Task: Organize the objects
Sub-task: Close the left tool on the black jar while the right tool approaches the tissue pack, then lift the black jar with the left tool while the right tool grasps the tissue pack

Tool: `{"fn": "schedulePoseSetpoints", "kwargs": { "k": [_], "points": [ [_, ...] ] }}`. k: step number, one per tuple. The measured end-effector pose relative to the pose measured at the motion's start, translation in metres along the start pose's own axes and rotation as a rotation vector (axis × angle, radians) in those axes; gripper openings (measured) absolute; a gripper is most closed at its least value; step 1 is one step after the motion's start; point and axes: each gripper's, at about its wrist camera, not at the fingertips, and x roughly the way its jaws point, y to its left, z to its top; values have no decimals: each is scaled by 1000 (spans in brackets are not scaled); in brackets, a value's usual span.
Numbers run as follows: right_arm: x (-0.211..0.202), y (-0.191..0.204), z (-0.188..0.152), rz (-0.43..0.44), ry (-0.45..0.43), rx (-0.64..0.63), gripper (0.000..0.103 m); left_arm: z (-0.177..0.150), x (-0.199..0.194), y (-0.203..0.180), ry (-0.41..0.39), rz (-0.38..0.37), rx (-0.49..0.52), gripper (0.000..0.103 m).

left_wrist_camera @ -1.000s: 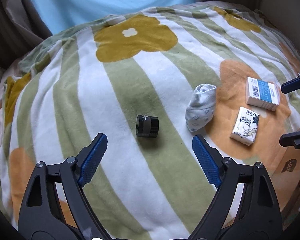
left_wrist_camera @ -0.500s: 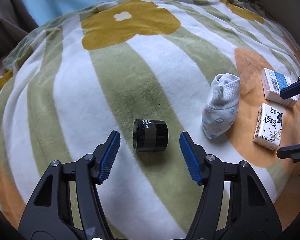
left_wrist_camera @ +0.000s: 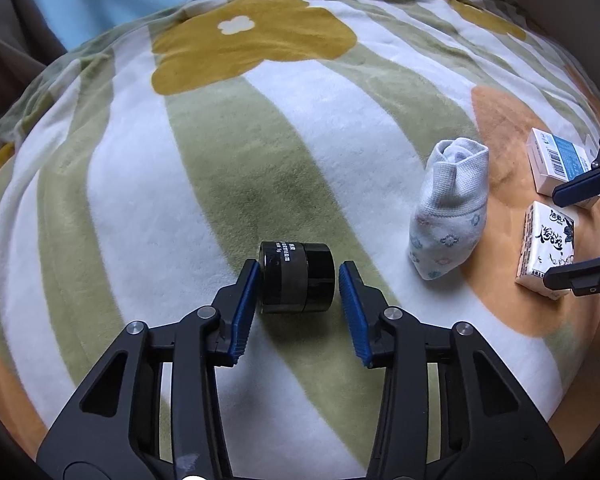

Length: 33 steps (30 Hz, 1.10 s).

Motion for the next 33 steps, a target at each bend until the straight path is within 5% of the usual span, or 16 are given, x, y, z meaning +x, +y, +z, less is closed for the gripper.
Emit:
{"fn": "schedulePoseSetpoints", "kwargs": {
  "k": [11,15,23,33],
  "points": [
    [-1,-12,-7,-8,2,11,37,-1,-4,8,-8,-29,-34,29],
    [-1,-16,-10,3,7,2,38,0,-5,7,-10,-30,-38,29],
    [9,-12,-14,16,46,-49,60,-1,-4,6,-10,-34,-42,29],
    [10,-17,-25,-11,25,-64,58,1,-5,7,-15,-38,-59,28]
  ]
}}
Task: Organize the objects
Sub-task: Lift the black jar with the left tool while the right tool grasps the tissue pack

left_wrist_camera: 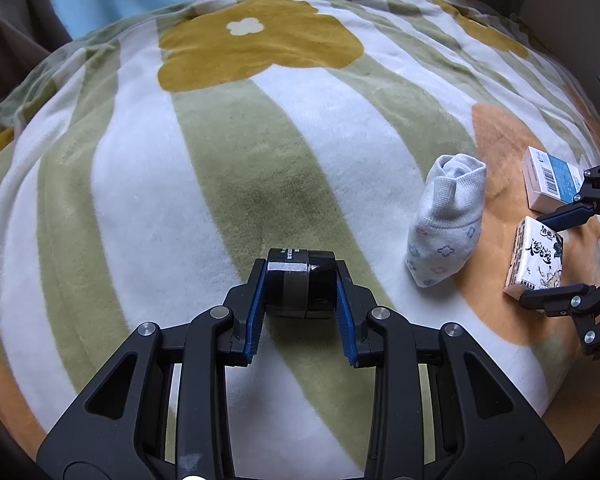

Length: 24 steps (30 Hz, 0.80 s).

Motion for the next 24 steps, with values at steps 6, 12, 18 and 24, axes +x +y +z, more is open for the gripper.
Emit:
{"fn": "schedulePoseSetpoints", "kwargs": {
  "k": [6,12,18,24],
  "points": [
    [-23,-11,-3,12,-53,33,58,7,-20,6,-31,-8,-39,28],
    [-66,-17,-12,12,-132,81,57,19,-70,1,-89,2,-65,28],
    [-120,31,-3,23,-222,152,58,21,-137,-18,-156,25,-79,28],
    [-164,36,-35,28,-296,225,57,5,-196,-52,-197,29,-94,28]
  ]
}}
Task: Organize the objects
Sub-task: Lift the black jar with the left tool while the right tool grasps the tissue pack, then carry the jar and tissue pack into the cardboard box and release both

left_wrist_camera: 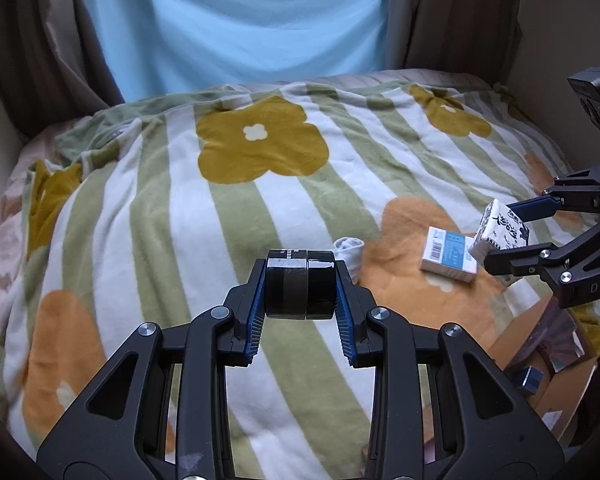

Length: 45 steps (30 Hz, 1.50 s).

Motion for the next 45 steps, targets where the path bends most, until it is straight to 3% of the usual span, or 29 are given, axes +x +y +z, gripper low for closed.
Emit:
{"fn": "schedulePoseSetpoints", "kwargs": {
  "k": [5,12,19,27,36,45],
  "points": [
    [-35,-1,-32,-11,-24,49,57,-29,-34,-32,14,18,-48,28],
    [-52,2,-87,-9,-4,109,57,-86,-61,-80,75,6,-118,28],
    [-44,11,-139,8,38,135,57,-134,-68,-116,148,-35,-170,28],
    [-18,28,-183,21,68,170,57,-171,-64,-145,197,-25,-139,28],
    [2,38,-204,58,96,186,57,-198,-52,-152,250,-16,-173,28],
    [0,38,-207,71,79,239,59,-201,-60,-159,259,-19,-172,29]
  ]
}}
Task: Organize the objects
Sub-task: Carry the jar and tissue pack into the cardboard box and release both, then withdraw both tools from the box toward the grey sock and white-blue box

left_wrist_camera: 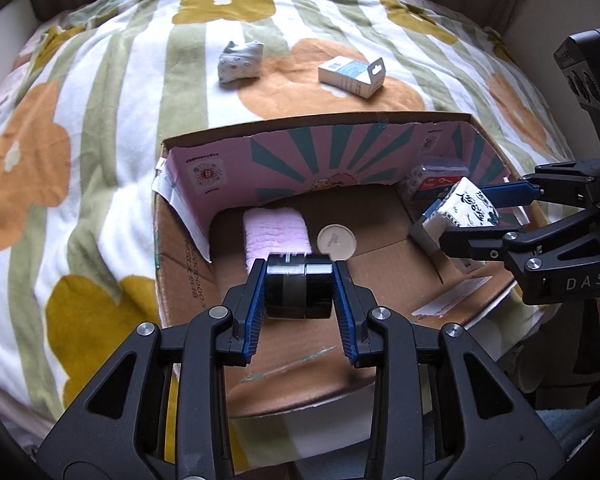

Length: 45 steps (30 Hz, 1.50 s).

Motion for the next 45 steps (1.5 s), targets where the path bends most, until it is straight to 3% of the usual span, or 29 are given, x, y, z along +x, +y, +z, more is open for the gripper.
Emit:
{"fn": "schedulePoseSetpoints", "kwargs": {
  "k": [1,3,4,8,29,36,40,45],
  "points": [
    [0,-1,0,3,2,3,60,0,-1,-1,5,0,0,33],
    [0,-3,-1,14,13,19,68,1,-2,-3,11,-6,5,59],
    [0,-5,-1,16,7,35,77,1,-3,-5,9,2,5,102],
    [-7,-11,-4,28,-31,81,84,-1,-6,-6,1,-2,-12,103],
    [-7,-25,-10,-4,-58,228,84,17,-5,7,31,-8,-51,103],
    [-13,-31,-4,2,-93,292,84,34,-9,14,33,-42,-57,103],
    [-21,-36,3,0,-125,316,103,53,-4,19,88,4,-31,103],
    [-33,-46,17,2,-182,361,103,75,-10,26,29,27,57,103]
  ]
}}
